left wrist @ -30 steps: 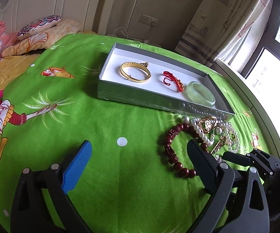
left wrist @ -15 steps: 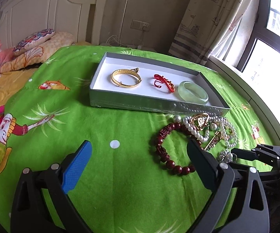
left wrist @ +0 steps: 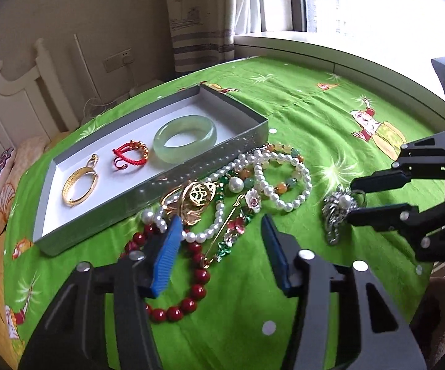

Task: Organize jewelry
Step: 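Close the left tool on the beaded pendant while the right tool grasps the silver brooch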

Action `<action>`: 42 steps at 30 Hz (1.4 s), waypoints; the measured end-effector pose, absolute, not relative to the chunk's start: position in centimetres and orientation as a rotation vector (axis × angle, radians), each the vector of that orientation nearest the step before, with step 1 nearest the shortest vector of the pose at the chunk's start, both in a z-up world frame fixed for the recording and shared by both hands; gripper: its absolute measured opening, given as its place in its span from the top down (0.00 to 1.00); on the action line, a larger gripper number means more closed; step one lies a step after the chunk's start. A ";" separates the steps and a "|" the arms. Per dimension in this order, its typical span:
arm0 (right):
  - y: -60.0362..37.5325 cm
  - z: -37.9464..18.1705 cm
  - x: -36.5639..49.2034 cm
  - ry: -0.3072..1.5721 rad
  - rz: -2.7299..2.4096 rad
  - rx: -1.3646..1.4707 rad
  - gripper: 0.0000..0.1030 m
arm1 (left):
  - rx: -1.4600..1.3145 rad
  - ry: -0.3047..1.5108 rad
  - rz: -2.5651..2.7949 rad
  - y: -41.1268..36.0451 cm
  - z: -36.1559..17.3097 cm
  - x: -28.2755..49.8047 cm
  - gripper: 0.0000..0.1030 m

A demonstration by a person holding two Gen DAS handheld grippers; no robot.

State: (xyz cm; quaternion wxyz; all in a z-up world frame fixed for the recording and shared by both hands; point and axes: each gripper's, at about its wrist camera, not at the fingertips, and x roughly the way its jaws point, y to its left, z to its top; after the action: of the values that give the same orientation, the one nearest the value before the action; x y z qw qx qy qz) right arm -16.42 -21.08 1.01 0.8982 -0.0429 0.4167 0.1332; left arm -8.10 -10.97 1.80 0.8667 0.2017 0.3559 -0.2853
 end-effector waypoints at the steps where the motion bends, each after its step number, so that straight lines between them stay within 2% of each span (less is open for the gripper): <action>1: -21.9 1.0 -16.7 0.862 0.264 -0.074 0.70 | 0.442 0.750 -0.610 -11.3 1.5 -7.9 0.64; 9: -24.0 0.4 -17.7 0.843 0.272 -0.006 0.70 | 0.508 0.766 -0.632 -12.5 0.1 -7.0 0.64; 11: -24.0 0.4 -17.7 0.836 0.274 -0.002 0.70 | 0.501 0.775 -0.669 -12.6 0.1 -7.0 0.75; 12: -24.1 0.3 -17.8 0.831 0.274 0.001 0.70 | 0.497 0.781 -0.680 -12.6 0.1 -6.9 0.84; 34: -24.2 2.1 -18.7 0.773 0.278 0.032 0.70 | 0.529 0.696 -0.592 -11.7 2.6 -10.1 0.85; 36: -23.9 2.3 -18.7 0.767 0.282 0.033 0.76 | 0.518 0.688 -0.570 -11.0 3.0 -10.1 0.85; 42: -23.3 2.3 -17.7 0.768 0.286 0.032 0.76 | 0.476 0.687 -0.496 -8.9 3.7 -9.4 0.85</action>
State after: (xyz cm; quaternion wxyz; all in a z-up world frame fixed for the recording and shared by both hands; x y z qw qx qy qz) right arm -17.68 -23.26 2.29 0.9172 0.0154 0.3731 0.1391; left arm -9.37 -8.87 3.67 0.8844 0.2285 0.3300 -0.2382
